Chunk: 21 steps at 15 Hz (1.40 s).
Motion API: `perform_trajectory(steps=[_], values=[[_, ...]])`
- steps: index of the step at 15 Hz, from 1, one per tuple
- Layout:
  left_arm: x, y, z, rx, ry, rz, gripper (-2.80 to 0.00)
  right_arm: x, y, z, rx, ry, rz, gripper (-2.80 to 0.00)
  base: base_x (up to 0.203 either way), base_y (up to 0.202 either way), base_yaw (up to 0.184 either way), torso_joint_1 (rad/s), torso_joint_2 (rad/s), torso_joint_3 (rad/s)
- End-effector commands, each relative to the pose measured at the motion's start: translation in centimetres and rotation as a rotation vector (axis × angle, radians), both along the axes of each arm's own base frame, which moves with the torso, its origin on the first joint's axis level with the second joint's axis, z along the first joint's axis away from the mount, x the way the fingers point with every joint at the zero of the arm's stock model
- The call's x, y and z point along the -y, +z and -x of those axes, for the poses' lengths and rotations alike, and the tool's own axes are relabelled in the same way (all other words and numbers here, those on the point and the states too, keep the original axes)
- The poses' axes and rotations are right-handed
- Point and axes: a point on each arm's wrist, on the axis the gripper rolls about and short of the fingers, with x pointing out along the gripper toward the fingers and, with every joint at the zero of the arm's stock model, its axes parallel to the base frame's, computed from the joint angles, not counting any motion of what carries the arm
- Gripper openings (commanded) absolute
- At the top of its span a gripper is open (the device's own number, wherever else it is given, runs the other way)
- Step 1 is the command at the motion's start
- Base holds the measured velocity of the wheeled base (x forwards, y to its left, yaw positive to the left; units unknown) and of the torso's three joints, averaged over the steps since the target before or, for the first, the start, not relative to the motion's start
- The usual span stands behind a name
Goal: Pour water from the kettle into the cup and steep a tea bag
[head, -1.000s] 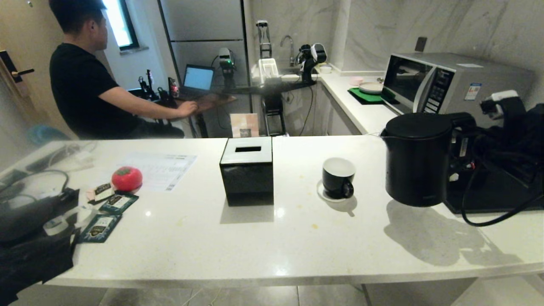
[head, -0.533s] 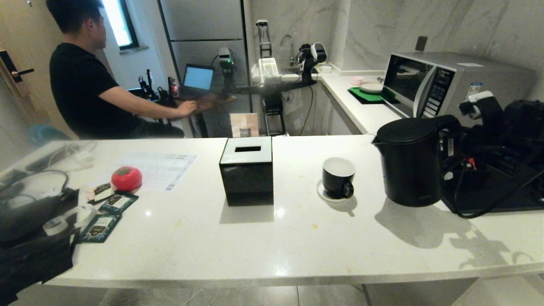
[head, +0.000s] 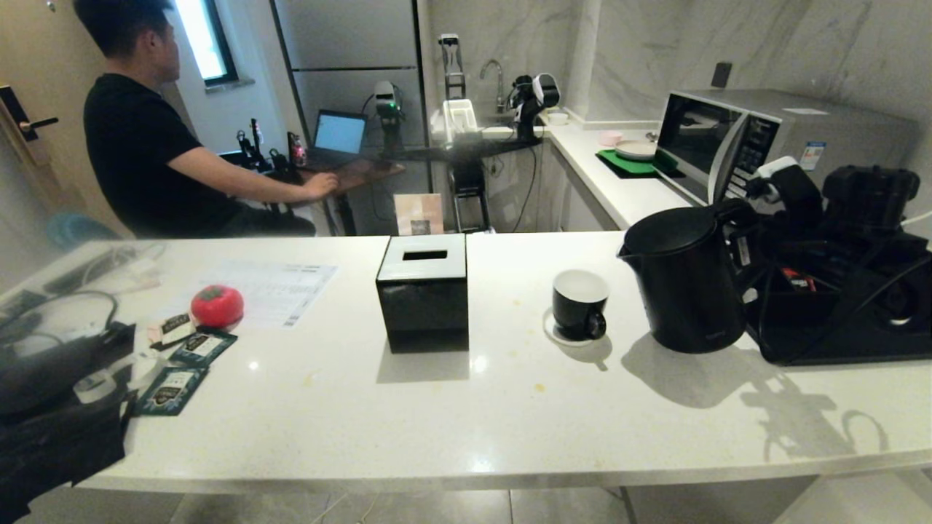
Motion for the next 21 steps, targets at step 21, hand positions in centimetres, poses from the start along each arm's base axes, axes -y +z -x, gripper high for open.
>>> perform_trajectory(steps=[21], values=[[0.0, 0.0, 0.0, 0.0, 0.001, 0.001, -2.8, -2.4, 0.8, -3.2, 0.011, -0.003, 0.23, -2.8, 0.0, 0.0, 0.0, 0.0, 0.0, 0.0]])
